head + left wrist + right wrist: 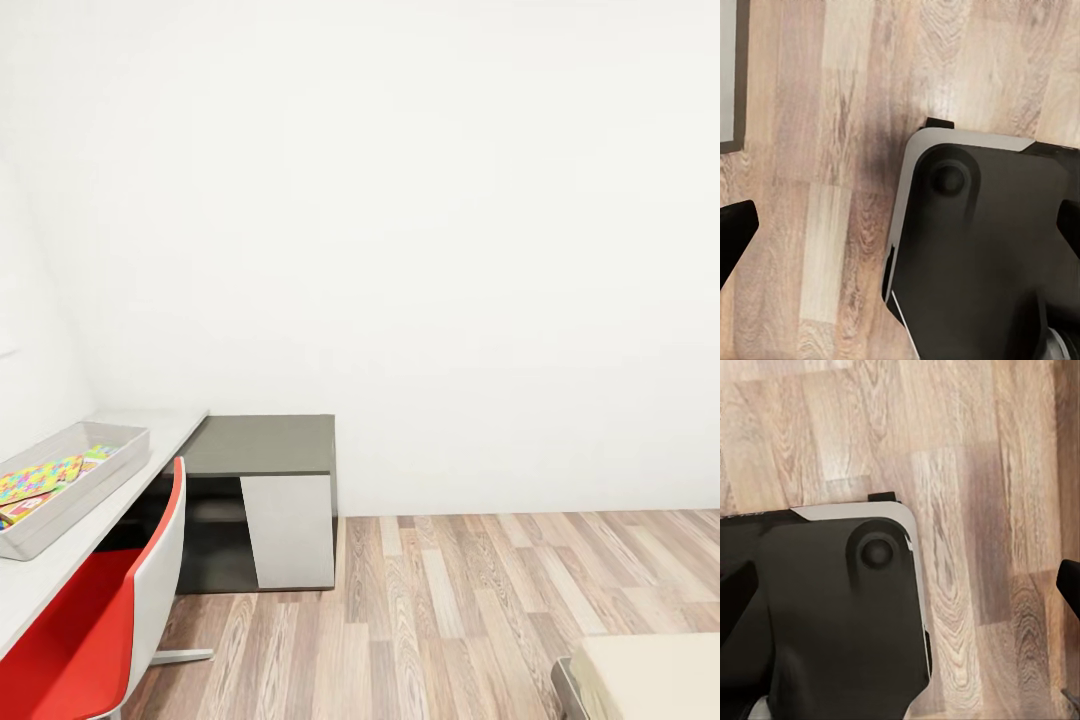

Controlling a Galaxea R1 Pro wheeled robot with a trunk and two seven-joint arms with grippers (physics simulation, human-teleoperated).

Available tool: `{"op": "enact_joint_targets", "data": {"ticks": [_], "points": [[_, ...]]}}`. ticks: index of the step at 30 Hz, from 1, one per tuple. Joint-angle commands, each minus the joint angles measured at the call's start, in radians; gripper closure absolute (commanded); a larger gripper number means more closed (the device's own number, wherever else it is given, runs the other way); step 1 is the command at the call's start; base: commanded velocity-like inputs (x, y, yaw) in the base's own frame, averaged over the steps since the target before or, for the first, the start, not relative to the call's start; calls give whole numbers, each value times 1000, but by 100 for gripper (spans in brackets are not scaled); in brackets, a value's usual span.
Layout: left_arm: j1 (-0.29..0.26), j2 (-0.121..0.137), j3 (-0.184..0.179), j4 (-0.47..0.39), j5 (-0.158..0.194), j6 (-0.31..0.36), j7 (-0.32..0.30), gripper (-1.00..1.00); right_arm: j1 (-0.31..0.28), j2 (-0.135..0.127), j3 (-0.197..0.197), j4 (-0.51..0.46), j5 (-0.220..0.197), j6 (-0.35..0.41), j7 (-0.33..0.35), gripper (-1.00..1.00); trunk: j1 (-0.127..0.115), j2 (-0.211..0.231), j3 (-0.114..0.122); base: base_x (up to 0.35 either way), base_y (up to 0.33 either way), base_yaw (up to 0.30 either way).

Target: Put all the toys in the child's room - the three board games (two on the bed and one on the table), the two jigsaw puzzles on the table, and the tennis ball on the table - inside the toy box on the table in the child's room.

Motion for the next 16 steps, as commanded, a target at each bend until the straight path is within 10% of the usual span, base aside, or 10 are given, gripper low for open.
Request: {"op": "enact_joint_targets", "data": {"ticks": [1, 16], "points": [[-1, 2, -9, -5, 6, -5, 8, -100, 1, 1, 8, 0, -9, -3, -2, -100, 0, -1, 0, 0, 0, 0], [0, 1, -8, -5, 5, -5, 8, -100, 4, -3, 8, 0, -8, -3, -2, -100, 0, -1, 0, 0, 0, 0]]}}
